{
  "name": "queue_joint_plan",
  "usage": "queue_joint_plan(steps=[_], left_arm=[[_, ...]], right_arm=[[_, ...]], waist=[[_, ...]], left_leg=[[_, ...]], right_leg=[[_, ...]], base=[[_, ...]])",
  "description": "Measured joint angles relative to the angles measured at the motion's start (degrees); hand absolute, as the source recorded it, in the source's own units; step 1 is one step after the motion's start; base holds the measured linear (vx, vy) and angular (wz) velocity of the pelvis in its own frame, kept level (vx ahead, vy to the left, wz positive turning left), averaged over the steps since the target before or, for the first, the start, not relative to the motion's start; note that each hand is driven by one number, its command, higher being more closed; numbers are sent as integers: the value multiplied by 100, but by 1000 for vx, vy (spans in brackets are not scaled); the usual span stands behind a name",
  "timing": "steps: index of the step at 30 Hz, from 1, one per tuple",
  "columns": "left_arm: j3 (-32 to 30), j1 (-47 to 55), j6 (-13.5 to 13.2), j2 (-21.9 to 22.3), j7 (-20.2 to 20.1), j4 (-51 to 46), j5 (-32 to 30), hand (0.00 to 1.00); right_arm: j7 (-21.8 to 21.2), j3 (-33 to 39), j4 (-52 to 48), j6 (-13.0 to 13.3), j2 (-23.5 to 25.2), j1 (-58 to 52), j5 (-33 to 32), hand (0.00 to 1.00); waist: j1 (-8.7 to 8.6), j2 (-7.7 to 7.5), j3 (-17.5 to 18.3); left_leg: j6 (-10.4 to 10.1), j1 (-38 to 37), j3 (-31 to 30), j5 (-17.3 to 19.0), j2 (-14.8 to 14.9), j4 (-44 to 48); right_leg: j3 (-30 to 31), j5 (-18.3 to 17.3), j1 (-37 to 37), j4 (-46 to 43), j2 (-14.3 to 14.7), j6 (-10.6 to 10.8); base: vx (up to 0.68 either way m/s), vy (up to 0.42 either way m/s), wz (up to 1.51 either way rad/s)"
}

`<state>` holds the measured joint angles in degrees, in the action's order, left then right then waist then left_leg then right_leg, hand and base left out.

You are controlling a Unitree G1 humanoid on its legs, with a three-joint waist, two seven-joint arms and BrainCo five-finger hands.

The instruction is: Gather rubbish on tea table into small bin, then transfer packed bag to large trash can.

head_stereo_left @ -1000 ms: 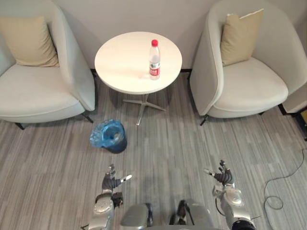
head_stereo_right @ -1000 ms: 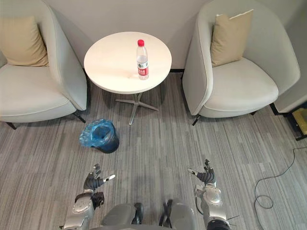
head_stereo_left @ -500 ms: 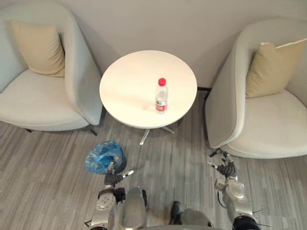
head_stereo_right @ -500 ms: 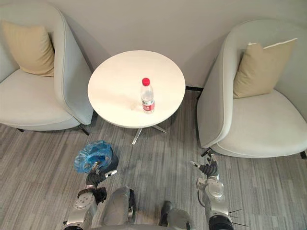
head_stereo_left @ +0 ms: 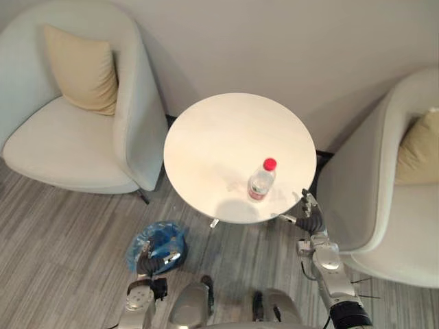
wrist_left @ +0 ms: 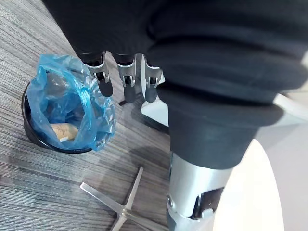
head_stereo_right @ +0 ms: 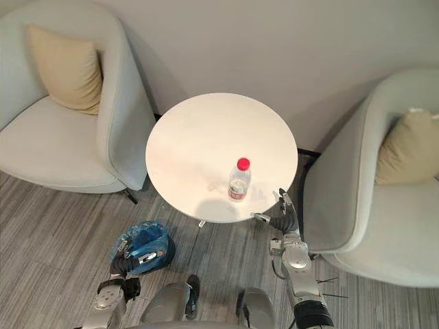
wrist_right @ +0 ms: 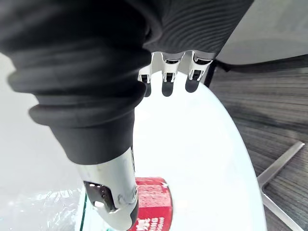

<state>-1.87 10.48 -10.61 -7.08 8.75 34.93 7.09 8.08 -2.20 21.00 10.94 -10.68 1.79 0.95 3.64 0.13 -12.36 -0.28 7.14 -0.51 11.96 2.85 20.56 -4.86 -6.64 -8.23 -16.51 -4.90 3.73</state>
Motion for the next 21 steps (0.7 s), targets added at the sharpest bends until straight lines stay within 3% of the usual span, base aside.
queue_joint_plan(steps=[3,9,20,21], left_arm=[[2,-27,-1,28,-28,105,-2,0],[19,-11,-1,30,-113,218,-3,0],[241,130,-4,9,-137,417,-6,0],[241,140,-3,5,-138,422,-6,0]], right_arm=[[-69,-68,-27,-5,-87,-26,189,0],[-62,-123,-28,-4,-88,14,193,0],[-52,-566,444,-15,1,518,220,0],[-36,-565,518,-19,25,578,262,100]], waist=[[13,19,21],[39,17,27],[49,18,25],[50,17,25]], left_leg=[[-173,-186,-122,-102,54,-391],[-203,-371,-312,-160,4,-644],[-148,-183,-821,-711,-300,-1097],[-156,-166,-849,-736,-301,-1121]], right_leg=[[-165,73,222,307,105,-68],[-314,126,506,607,42,-23],[-891,432,607,1033,-197,42],[-910,458,597,1053,-205,39]], base=[[108,-121,16],[32,-3,15],[-54,14,28],[-111,26,24]])
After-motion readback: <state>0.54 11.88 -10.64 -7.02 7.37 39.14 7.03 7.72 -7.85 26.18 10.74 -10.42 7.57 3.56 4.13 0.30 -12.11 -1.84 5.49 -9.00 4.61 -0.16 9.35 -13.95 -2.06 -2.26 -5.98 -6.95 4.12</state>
